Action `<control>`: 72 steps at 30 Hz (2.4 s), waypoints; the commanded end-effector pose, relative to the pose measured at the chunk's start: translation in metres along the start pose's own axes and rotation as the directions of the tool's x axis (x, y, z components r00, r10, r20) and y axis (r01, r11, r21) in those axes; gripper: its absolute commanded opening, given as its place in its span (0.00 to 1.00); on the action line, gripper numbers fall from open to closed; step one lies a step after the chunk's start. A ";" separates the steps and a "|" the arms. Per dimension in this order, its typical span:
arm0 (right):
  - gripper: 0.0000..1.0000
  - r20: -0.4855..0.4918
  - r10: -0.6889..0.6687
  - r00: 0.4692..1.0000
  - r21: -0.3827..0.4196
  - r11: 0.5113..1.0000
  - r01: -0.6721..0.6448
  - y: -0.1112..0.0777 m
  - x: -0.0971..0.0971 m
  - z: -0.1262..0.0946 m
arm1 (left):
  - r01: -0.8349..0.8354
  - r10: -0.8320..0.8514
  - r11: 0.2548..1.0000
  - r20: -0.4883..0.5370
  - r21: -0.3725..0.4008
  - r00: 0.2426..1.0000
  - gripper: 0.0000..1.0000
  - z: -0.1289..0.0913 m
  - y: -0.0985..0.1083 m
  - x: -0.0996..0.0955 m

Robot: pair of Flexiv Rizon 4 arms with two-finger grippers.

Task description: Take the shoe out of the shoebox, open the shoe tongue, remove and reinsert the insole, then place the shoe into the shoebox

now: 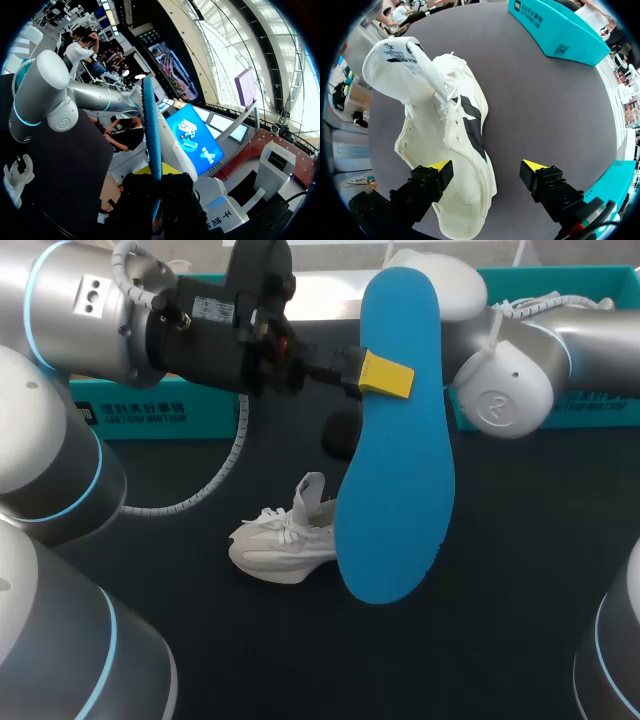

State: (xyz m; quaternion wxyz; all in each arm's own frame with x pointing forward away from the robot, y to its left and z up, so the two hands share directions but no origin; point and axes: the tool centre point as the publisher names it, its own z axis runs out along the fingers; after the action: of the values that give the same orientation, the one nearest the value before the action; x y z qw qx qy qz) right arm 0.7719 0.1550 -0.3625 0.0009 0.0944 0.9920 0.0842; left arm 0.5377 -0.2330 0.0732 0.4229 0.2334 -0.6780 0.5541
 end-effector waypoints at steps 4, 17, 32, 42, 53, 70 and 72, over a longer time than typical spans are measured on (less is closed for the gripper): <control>0.56 -0.009 -0.003 1.000 0.011 1.000 0.003 0.008 -0.005 0.016 | 0.000 0.000 1.000 0.000 0.002 1.000 0.00 0.000 0.002 -0.001; 0.39 -0.053 0.007 0.999 0.032 0.999 -0.005 0.008 0.003 0.032 | 0.000 0.000 1.000 0.000 0.002 1.000 0.00 0.000 0.002 -0.001; 0.00 -0.142 0.253 0.957 0.138 0.962 -0.234 -0.010 0.020 0.015 | 0.000 0.000 1.000 0.000 0.002 1.000 0.00 0.000 0.002 -0.001; 0.00 -0.168 0.583 0.795 0.070 0.812 -0.580 -0.020 0.039 -0.008 | 0.000 0.000 1.000 0.000 0.002 1.000 0.00 0.000 0.002 -0.001; 0.00 -0.131 0.624 0.770 0.039 0.780 -0.625 -0.021 0.045 -0.024 | 0.000 0.000 1.000 0.000 0.002 1.000 0.00 0.000 0.002 -0.001; 0.00 -0.198 0.859 0.472 0.006 0.483 -0.876 -0.020 0.063 -0.048 | 0.000 0.000 1.000 0.000 0.002 1.000 0.00 0.000 0.002 -0.001; 0.00 -0.194 0.900 0.390 -0.012 0.395 -0.918 -0.022 0.068 -0.049 | 0.000 0.000 1.000 0.000 0.002 1.000 0.00 0.000 0.002 -0.001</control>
State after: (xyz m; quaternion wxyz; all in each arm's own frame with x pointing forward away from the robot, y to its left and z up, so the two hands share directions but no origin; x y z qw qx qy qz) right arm 0.7163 0.1488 -0.3217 -0.1403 0.5364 0.8269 0.0936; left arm 0.5377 -0.2330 0.0732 0.4229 0.2333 -0.6780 0.5541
